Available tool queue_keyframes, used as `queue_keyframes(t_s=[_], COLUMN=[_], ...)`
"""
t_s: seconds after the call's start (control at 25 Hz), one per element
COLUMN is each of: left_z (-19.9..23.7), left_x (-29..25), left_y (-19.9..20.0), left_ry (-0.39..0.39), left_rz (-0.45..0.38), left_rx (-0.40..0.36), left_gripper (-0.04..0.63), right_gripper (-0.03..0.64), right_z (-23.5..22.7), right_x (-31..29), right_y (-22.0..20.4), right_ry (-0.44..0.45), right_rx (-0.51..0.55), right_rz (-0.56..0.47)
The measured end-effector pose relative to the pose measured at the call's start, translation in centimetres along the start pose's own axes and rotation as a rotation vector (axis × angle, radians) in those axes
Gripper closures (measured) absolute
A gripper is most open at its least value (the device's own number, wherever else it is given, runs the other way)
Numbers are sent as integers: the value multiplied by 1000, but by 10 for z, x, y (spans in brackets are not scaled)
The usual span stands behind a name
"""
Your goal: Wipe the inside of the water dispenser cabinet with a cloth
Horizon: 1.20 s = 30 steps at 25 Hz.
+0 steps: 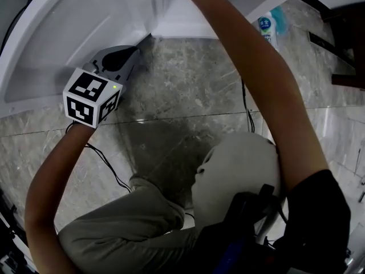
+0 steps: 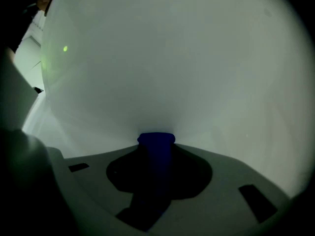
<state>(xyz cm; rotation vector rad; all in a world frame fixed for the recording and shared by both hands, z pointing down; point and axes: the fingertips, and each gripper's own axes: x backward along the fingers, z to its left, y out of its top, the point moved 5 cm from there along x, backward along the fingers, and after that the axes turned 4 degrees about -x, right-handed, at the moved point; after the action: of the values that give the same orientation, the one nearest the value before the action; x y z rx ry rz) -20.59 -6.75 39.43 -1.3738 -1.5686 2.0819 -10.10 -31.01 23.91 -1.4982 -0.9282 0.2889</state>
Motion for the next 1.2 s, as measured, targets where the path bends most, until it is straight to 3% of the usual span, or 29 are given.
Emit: queue_keyframes(t_s=[0.32, 1.2], left_z=[-3, -9], left_x=[-7, -7], left_y=[-4, 3], left_ry=[-24, -25], left_rz=[5, -22], left_rx=[35, 25], left_gripper=[589, 589], right_gripper=[515, 515], right_z=[12, 0], right_x=[15, -3], right_y=[0, -4], right_ry=[22, -20], right_rx=[-53, -27], right_rz=[-31, 17])
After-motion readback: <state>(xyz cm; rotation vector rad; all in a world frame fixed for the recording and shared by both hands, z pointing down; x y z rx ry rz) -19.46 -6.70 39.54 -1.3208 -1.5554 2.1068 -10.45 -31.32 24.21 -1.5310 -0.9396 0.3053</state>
